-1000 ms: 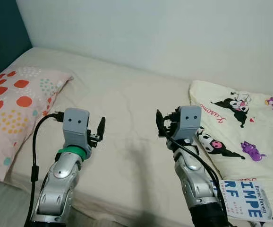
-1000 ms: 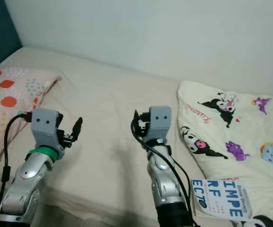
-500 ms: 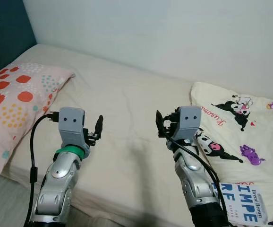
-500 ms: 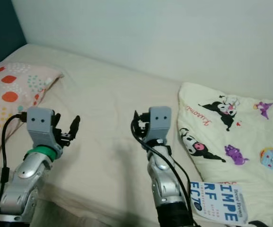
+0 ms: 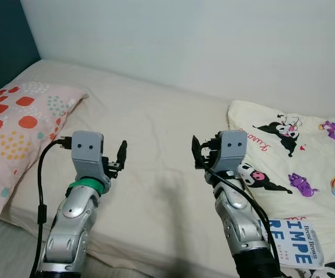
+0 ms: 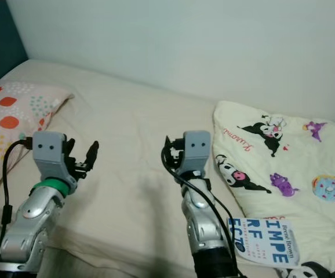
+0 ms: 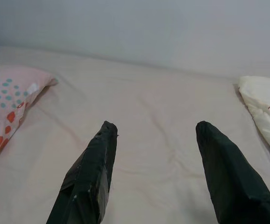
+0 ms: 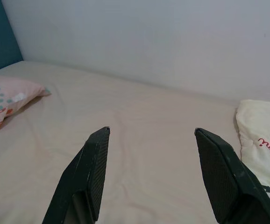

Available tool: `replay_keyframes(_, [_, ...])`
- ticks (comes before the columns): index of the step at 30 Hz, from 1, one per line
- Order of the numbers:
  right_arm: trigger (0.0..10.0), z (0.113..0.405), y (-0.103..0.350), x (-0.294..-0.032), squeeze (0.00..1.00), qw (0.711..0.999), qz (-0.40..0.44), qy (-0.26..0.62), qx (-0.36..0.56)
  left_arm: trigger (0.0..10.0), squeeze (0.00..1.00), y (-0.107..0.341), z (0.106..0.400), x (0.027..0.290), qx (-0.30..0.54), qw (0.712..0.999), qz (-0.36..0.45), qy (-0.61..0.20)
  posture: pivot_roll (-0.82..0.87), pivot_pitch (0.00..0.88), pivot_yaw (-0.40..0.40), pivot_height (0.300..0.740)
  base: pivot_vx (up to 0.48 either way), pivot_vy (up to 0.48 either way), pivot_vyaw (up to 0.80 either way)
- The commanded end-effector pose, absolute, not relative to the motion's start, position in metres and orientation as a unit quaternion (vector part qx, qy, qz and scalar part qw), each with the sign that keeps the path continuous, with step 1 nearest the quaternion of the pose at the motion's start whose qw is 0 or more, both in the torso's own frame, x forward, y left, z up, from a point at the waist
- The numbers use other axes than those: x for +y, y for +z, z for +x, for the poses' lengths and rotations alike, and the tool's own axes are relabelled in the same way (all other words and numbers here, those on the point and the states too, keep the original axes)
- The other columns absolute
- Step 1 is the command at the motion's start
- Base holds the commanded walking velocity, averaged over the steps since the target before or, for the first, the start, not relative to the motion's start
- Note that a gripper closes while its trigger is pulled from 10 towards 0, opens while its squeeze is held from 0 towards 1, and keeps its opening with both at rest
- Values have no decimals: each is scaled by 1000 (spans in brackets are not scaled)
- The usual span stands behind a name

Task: Clean up the room

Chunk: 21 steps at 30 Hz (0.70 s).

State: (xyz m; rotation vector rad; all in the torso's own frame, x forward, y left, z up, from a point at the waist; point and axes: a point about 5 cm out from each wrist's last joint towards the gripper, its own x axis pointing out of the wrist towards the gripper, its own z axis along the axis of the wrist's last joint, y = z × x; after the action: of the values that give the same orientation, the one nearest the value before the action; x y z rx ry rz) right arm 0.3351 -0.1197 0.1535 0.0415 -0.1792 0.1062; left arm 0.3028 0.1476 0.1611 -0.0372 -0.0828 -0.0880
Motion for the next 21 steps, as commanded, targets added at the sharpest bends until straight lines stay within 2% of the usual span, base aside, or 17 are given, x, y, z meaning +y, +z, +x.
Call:
replay_keyframes(1, [10000, 336, 151, -120, 0, 995, 19, 53, -85, 10000, 0, 154, 302, 148, -18, 999, -21, -37, 46, 62, -22, 740, 0, 0, 0])
replay_keyframes(21, [10000, 336, 150, -119, 0, 995, 19, 53, -84, 10000, 0, 154, 303, 153, -25, 999, -26, -14, 47, 64, -22, 740, 0, 0, 0])
